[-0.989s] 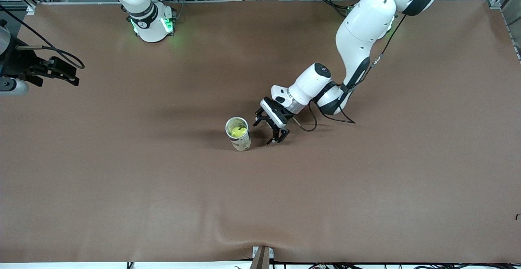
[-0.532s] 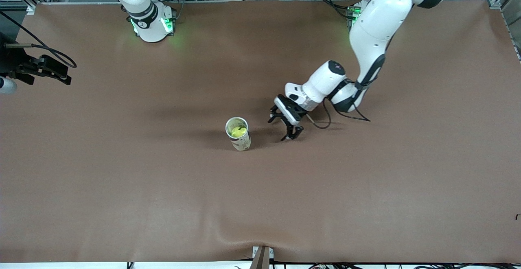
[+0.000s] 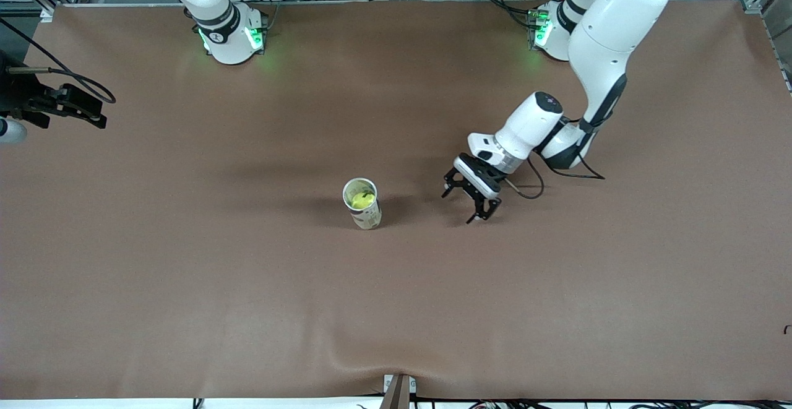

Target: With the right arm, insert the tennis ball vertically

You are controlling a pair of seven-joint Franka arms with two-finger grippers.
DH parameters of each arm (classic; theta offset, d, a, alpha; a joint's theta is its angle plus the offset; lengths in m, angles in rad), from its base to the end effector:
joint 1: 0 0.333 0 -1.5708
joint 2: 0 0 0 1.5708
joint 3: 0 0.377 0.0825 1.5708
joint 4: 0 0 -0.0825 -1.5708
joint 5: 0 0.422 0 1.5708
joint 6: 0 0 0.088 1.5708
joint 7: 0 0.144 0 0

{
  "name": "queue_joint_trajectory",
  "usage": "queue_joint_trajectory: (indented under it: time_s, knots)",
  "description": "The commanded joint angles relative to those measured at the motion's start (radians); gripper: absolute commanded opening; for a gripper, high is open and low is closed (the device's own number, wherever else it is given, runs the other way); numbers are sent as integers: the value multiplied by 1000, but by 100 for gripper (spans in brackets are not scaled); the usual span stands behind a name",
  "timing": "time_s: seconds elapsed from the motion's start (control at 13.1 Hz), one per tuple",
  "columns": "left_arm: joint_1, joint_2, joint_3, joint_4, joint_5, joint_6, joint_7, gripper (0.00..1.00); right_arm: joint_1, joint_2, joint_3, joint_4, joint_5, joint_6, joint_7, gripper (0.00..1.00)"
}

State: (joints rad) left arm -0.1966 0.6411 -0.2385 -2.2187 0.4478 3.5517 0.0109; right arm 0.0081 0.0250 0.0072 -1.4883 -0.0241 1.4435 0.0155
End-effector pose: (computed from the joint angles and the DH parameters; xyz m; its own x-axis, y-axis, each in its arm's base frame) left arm 0.5576 -0.3199 0.1638 0.5006 -0.5457 0.6720 -0.7340 -0.6791 -0.0048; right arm 0.5862 0.0052 0.6647 0.9976 -0.0033 -0.0693 -0.0016 -0.9997 0.0249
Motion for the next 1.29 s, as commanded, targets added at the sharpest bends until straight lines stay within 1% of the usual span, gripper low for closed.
queue_joint_trajectory:
  time_s: [0.0,0.08,0.15,0.23,0.3,0.46,0.61,0.76,0.84,0.91,1.06,1.14,1.22]
  knots:
    - [68,-17,-8,-24,12,-7,-79,100,3,12,0,25,-11,-11,0,100]
    - [66,-20,-7,-26,11,-8,-186,100,1,12,0,25,-10,-11,1,100]
    - [68,-24,-5,-21,11,-22,-242,100,1,12,0,23,-10,-11,1,100]
    - [77,-34,-4,-18,9,-48,-264,100,0,12,0,22,-10,-11,3,100]
    - [112,-58,-7,-13,11,-88,-276,100,0,12,0,22,-8,-9,3,100]
    - [135,-127,-10,10,5,-256,-304,100,0,12,0,22,-5,-5,3,100]
    - [125,-178,-18,92,3,-495,-411,100,0,12,0,20,-5,-3,3,100]
    - [137,-195,-44,186,2,-733,-413,100,0,12,0,20,-5,0,3,100]
    - [135,-205,-45,233,-14,-845,-413,100,0,12,0,20,-4,5,3,100]
    - [135,-224,-54,291,-32,-1002,-411,100,0,12,0,20,9,5,3,100]
    - [137,-227,-90,486,-58,-1382,-384,100,-2,12,-1,19,18,8,1,100]
    - [138,-218,-90,573,-114,-1507,-340,100,-3,12,-1,19,19,8,1,100]
    - [138,-219,-81,630,-186,-1574,-295,100,-3,12,-1,17,18,8,1,100]
